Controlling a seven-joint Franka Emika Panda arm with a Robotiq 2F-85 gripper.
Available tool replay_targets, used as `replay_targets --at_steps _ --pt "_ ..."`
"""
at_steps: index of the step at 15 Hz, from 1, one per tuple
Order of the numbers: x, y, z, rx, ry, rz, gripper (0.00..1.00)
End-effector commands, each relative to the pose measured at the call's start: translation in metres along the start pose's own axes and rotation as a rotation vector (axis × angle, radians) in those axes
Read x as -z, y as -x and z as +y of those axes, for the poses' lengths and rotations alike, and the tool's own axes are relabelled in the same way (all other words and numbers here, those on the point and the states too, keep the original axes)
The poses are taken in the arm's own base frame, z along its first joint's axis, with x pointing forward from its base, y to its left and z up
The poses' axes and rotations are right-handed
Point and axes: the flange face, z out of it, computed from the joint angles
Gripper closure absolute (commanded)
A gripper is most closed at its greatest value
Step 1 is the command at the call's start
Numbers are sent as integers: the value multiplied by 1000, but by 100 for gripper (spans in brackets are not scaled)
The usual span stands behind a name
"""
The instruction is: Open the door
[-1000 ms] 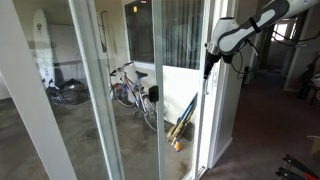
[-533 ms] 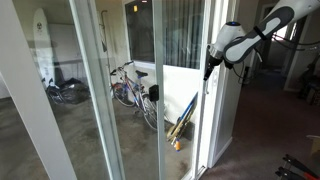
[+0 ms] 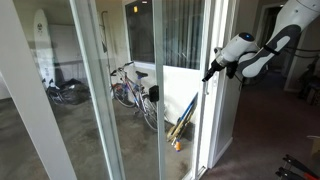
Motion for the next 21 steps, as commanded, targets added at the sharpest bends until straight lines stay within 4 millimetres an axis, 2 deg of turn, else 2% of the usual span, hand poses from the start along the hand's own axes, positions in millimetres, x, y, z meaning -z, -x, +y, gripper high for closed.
replay_targets --at_steps 1,12,21 --pt "-11 -20 -47 29 -48 55 0" --pt "-8 -11 -96 121 -113 27 0" --pt "-5 -32 -120 166 -112 26 0"
